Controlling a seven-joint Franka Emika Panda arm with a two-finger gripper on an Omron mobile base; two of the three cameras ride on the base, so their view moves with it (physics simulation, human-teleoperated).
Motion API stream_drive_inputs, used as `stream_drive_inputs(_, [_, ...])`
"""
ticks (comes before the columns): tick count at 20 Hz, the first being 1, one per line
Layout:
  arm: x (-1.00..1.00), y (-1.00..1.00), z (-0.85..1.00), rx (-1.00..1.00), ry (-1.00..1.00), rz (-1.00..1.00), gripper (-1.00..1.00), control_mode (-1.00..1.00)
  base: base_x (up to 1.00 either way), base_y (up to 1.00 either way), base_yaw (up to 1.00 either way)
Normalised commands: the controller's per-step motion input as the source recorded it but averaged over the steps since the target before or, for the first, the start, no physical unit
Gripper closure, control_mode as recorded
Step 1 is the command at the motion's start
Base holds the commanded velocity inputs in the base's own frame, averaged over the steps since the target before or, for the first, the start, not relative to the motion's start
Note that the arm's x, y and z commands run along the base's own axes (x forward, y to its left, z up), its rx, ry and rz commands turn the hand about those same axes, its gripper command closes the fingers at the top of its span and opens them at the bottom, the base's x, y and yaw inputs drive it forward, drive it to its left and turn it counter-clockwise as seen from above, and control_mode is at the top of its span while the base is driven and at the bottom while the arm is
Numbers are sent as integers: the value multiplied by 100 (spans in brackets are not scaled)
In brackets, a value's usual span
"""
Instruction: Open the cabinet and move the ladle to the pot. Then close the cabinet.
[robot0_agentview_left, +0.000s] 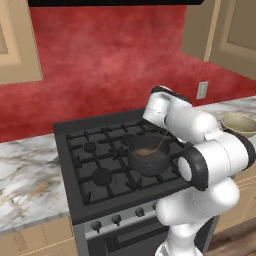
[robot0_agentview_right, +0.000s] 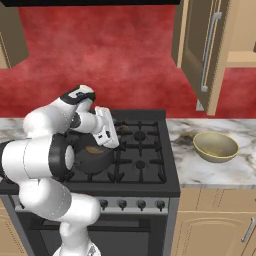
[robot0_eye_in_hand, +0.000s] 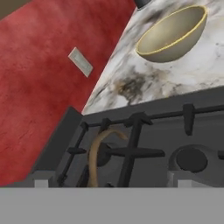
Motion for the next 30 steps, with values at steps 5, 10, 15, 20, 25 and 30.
stream_drive_inputs(5, [-29,3,60,1,10,0,-100,-100,0,0,0])
stream_drive_inputs(10, [-60,12,73,2,8,0,-100,-100,0,0,0])
stream_drive_inputs(15, [-98,26,75,0,7,0,-100,-100,0,0,0])
stream_drive_inputs(20, [-96,35,97,0,13,0,-100,-100,0,0,0])
stream_drive_inputs(25, [-70,32,100,0,17,0,-100,-100,0,0,0])
stream_drive_inputs(30, [-38,20,100,0,16,0,-100,-100,0,0,0])
